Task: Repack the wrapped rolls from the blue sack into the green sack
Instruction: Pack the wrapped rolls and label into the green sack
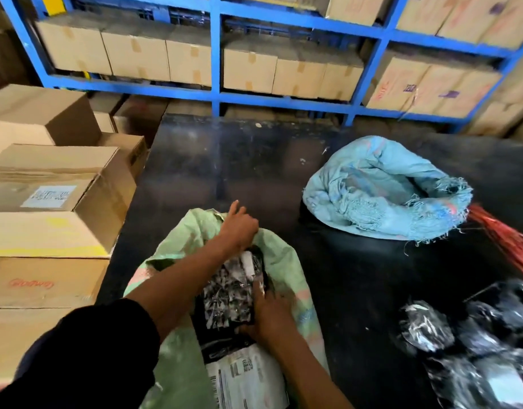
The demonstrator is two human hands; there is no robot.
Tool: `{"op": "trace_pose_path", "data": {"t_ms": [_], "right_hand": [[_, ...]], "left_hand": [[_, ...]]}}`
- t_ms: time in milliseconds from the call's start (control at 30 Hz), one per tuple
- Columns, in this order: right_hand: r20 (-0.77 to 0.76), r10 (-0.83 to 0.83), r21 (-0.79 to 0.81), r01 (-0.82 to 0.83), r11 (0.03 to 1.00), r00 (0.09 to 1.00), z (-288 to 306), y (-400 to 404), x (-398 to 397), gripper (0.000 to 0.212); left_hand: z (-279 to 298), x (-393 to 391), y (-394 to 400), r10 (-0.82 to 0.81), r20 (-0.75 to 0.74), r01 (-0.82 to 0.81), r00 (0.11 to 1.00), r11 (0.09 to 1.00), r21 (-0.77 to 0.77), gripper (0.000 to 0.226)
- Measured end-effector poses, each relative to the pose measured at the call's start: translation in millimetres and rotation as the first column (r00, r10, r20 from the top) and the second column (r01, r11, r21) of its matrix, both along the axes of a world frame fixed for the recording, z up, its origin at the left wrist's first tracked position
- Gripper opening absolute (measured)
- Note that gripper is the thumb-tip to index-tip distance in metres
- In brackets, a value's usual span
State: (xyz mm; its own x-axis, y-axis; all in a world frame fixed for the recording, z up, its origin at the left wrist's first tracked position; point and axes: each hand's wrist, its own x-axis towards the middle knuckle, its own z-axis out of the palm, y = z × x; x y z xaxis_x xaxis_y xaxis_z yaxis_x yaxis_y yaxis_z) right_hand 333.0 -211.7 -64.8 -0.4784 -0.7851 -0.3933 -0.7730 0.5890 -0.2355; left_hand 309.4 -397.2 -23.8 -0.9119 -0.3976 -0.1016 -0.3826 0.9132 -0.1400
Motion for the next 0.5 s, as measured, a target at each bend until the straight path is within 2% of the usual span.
{"op": "trace_pose_path", "data": {"t_ms": [67, 133, 200, 267, 300, 333, 367, 433, 500], "right_hand": [[-0.011, 0.009, 0.002, -0.009, 1.000, 1.000, -1, -5, 2, 0.099], [-0.004, 0.014, -0.004, -0.014, 1.000, 1.000, -4, -11, 1, 0.092], [-0.035, 0.000, -0.009, 0.000, 1.000, 0.999, -5, -17, 1, 0.088], [-0.074, -0.054, -0.028, 0.052, 0.998, 0.996, -7, -25, -2, 0.084], [-0.079, -0.073, -0.044, 0.070, 0.997, 0.994, -7, -28, -2, 0.083], [-0.090, -0.071, -0.057, 0.067, 0.996, 0.993, -6, -31, -3, 0.082], [-0.104, -0.061, -0.056, 0.055, 0.997, 0.993, -5, -32, -2, 0.082], [-0.118, -0.034, -0.020, 0.032, 0.999, 0.992, -2, -28, -1, 0.082], [-0.128, 0.039, 0.017, -0.037, 0.999, 0.991, -5, -18, 0, 0.086]], "left_hand": [[19, -7, 7, -0.097, -0.256, 0.119, 0.962, 0.990, 0.073, 0.024], [47, -13, 15, -0.229, -0.512, 0.283, 0.828, 0.959, 0.030, 0.014], [71, -9, 21, -0.318, -0.528, 0.341, 0.787, 0.938, -0.057, 0.010], [76, 1, 22, -0.306, -0.467, 0.326, 0.829, 0.944, -0.039, 0.012], [74, 8, 23, -0.274, -0.439, 0.292, 0.856, 0.956, -0.028, 0.006], [68, 16, 23, -0.227, -0.442, 0.241, 0.868, 0.970, -0.026, 0.010], [64, 25, 26, -0.188, -0.442, 0.200, 0.877, 0.980, -0.020, 0.026], [54, 44, 35, -0.175, -0.501, 0.199, 0.848, 0.980, -0.006, 0.045], [36, 65, 49, -0.212, -0.540, 0.252, 0.814, 0.968, -0.001, 0.039]]}}
